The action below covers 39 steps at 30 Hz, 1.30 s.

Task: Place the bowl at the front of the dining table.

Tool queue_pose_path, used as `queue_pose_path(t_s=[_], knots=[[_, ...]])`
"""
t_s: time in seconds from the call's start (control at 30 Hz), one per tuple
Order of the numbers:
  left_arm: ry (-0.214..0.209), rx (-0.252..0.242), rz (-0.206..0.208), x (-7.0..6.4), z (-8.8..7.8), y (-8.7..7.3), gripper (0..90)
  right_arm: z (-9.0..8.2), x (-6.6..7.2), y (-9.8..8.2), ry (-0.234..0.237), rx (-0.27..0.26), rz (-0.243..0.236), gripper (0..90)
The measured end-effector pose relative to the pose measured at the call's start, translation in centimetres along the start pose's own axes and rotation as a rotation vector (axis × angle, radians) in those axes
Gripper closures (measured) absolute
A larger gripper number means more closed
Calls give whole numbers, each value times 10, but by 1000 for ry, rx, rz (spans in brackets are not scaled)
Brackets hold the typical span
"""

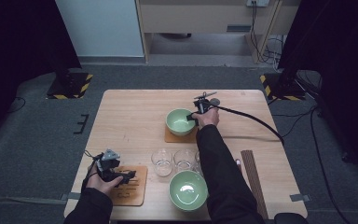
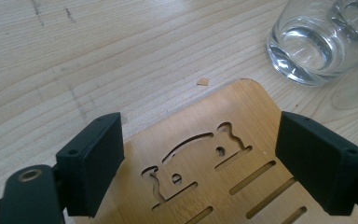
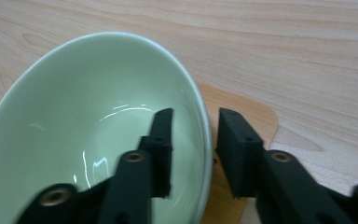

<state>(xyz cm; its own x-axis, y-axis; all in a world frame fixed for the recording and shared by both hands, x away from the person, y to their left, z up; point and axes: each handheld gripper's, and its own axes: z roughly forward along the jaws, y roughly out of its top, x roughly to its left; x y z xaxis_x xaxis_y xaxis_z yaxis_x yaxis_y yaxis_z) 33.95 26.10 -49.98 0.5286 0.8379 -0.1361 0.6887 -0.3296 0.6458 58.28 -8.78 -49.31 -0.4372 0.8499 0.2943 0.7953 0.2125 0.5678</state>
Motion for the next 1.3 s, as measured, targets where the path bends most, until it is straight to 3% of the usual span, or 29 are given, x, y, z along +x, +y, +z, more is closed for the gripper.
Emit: queue_pose_path(t_s=[0.23, 0.33, 0.5, 0.77, 0.97, 1.17, 1.3], knots=[[0, 0, -4, 0, 0, 0, 150, -8, 1, 1, 6, -74, -42, 517], [-4, 0, -7, 0, 1, 0, 150, -17, 1, 3, 20, -123, -48, 514], [-18, 9, -15, 1, 1, -1, 160, -42, 0, 9, 40, -195, -44, 491], [-47, 24, -19, 0, 3, -1, 255, -92, -3, 7, 71, -309, -69, 463], [-53, 39, -21, -1, 3, -1, 331, -131, -7, -6, 51, -381, -106, 464], [-57, 47, -22, -1, 3, 0, 408, -161, -18, -30, 48, -445, -91, 459], [-58, 60, -20, -2, 4, -1, 441, -174, -26, -47, 43, -457, -90, 457]])
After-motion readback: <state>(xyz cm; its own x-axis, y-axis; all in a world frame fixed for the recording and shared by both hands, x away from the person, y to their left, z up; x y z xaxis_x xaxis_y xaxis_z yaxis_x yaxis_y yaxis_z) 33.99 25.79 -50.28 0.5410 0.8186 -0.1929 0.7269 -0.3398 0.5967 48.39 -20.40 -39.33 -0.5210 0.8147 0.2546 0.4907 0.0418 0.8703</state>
